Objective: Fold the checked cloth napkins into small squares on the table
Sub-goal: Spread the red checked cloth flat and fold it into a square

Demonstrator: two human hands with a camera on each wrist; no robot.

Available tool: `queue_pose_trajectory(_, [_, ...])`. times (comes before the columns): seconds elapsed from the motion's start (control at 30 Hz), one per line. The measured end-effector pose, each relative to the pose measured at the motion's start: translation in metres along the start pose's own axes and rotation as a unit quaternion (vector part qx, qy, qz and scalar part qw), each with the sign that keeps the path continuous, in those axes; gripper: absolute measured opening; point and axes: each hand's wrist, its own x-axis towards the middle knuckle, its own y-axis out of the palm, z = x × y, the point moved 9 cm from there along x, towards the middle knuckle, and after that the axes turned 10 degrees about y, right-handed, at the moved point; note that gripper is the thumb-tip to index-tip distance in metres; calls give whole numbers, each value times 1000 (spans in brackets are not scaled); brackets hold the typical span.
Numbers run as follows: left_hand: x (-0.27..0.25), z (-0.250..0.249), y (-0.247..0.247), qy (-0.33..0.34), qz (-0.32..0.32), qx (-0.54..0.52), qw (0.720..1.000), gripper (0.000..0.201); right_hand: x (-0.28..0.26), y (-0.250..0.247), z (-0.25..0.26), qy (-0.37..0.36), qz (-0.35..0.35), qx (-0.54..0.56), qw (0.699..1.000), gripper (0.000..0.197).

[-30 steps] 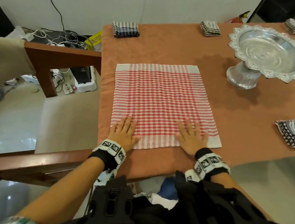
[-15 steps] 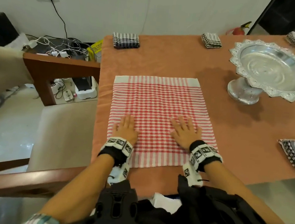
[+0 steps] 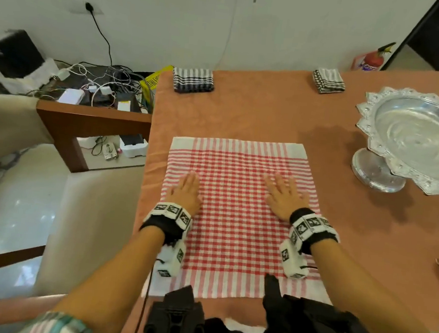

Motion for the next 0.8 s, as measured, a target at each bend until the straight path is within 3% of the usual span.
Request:
queue_pose_trajectory(0.07, [5, 28, -18, -56, -7, -5, 998, 59, 15, -19, -21, 69, -3, 32, 997, 55])
queue_pose_trajectory(0.1, [12, 25, -23, -51, -12, -5, 999, 60, 19, -27, -15, 79, -19, 38, 996, 56])
queue_pose_trajectory(0.17, [33, -17, -28, 24, -9, 14, 1000, 63, 22, -34, 28, 39, -51, 32, 997, 56])
queue_pose_trajectory(0.23, [48, -60, -17, 91, 28, 26, 995, 66, 18, -23, 76, -28, -35, 32, 998, 54])
queue_pose_trajectory(0.3, [62, -61, -13, 98, 42, 26, 994, 65, 27, -12, 80, -45, -19, 28, 998, 52])
queue_pose_trajectory(0.43, [78, 22, -52, -12, 0, 14, 1000, 59, 67, -36, 2, 54, -12, 44, 998, 54])
queue_pose_trajectory(0.5, [85, 36, -72, -41, -21, 30, 998, 61, 80, -55, -13, 100, -14, 44, 994, 56])
queue_pose_trajectory(0.6, [101, -35, -68, 80, -29, 52, 995, 64, 84, -70, 52, 22, -48, 8, 999, 58])
queue_pose_trajectory(0.67, [106, -70, -47, 127, -4, 39, 991, 64, 79, -57, 96, -41, -22, 2, 999, 59])
queue_pose_trajectory(0.73, [112, -53, -44, 112, -3, 40, 993, 62, 83, -49, 91, -46, -3, 4, 999, 56])
queue_pose_trajectory(0.8, [113, -1, -58, 59, -23, 22, 998, 60, 93, -52, 50, -8, -8, 12, 1000, 53])
